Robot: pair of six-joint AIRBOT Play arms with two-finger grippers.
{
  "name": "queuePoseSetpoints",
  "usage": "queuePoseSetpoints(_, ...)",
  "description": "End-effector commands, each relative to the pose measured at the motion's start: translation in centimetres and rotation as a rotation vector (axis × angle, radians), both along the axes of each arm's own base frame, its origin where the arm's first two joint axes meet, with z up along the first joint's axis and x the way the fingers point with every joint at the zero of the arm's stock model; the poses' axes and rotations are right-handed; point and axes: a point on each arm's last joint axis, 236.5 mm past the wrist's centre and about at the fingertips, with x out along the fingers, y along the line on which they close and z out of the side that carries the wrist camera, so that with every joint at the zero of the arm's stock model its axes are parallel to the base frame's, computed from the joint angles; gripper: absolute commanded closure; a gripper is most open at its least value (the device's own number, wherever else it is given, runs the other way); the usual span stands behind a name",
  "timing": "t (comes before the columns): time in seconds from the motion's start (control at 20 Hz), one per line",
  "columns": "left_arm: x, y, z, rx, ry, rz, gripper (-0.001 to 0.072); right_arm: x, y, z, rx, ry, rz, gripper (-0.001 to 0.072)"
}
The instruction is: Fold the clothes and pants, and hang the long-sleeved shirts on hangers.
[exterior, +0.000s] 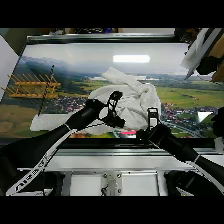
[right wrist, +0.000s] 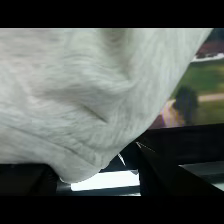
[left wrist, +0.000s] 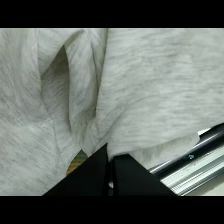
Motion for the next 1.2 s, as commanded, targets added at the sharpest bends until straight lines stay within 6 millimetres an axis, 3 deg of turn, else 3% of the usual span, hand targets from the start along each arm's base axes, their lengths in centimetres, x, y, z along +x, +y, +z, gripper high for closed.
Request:
queuePoseSetpoints(0.0,-0.5,0.3,0.5,0.007,0.009,-0.006,0.0694,0.7,-1.6,0.2,-0.052,-0.038,-0.075,0.0221)
queuePoseSetpoints(0.15,-0.5,0.3,2.6,-0.023,-0.023,-0.009,0.0695,2.3,0.1,0.5,0.012,-0.103,-0.036,0.0222)
queuePoseSetpoints(0.2,-0.6,0.5,3.5,-0.029,-0.03,-0.013,0.0695,2.8,0.5,0.7,0.026,-0.123,-0.024,0.0262)
queuePoseSetpoints(0.25,-0.9,0.7,4.4,-0.032,-0.037,-0.026,0.0695,3.2,0.6,1.2,0.021,-0.138,0.003,0.0542)
queuePoseSetpoints(0.3,-1.3,1.0,5.3,-0.036,-0.043,-0.035,0.0694,3.8,0.8,2.2,0.01,-0.162,0.058,0.0684)
queuePoseSetpoints(0.4,-1.9,1.5,8.7,-0.062,-0.087,-0.075,0.0695,5.3,0.8,6.3,-0.023,-0.237,0.157,0.0688)
queuePoseSetpoints(0.45,-2.2,1.7,11.4,-0.082,-0.116,-0.095,0.0695,6.1,0.6,9.5,-0.029,-0.284,0.189,0.0688)
queuePoseSetpoints(0.5,-2.4,1.8,14.7,-0.112,-0.152,-0.109,0.0695,6.7,0.4,14.0,-0.023,-0.346,0.215,0.0688)
queuePoseSetpoints(0.6,-3.5,1.5,23.4,-0.239,-0.257,-0.133,0.0695,6.6,-0.1,24.9,0.061,-0.514,0.216,0.0689)
queuePoseSetpoints(0.65,-4.7,1.0,28.6,-0.35,-0.316,-0.158,0.0695,5.7,-0.6,30.9,0.137,-0.613,0.195,0.0689)
queuePoseSetpoints(0.75,-7.4,0.6,38.6,-0.571,-0.451,-0.211,0.0695,2.8,-1.6,40.7,0.284,-0.763,0.173,0.069)
queuePoseSetpoints(0.85,-9.8,1.4,45.9,-0.719,-0.56,-0.248,0.0695,-0.1,-2.5,46.9,0.395,-0.848,0.169,0.069)
queuePoseSetpoints(0.9,-10.7,1.8,48.7,-0.769,-0.607,-0.261,0.0695,-1.1,-2.5,48.6,0.439,-0.862,0.177,0.069)
queuePoseSetpoints(1.0,-11.2,2.4,52.1,-0.821,-0.682,-0.268,0.0695,-2.2,-2.0,50.2,0.493,-0.857,0.189,0.069)
queuePoseSetpoints(1.05,-11.1,2.4,52.5,-0.823,-0.704,-0.277,0.0695,-2.1,-1.9,49.9,0.498,-0.838,0.173,0.069)
queuePoseSetpoints(1.15,-8.7,2.2,50.2,-0.762,-0.682,-0.247,0.0695,-1.5,-1.6,47.6,0.457,-0.744,0.156,0.069)
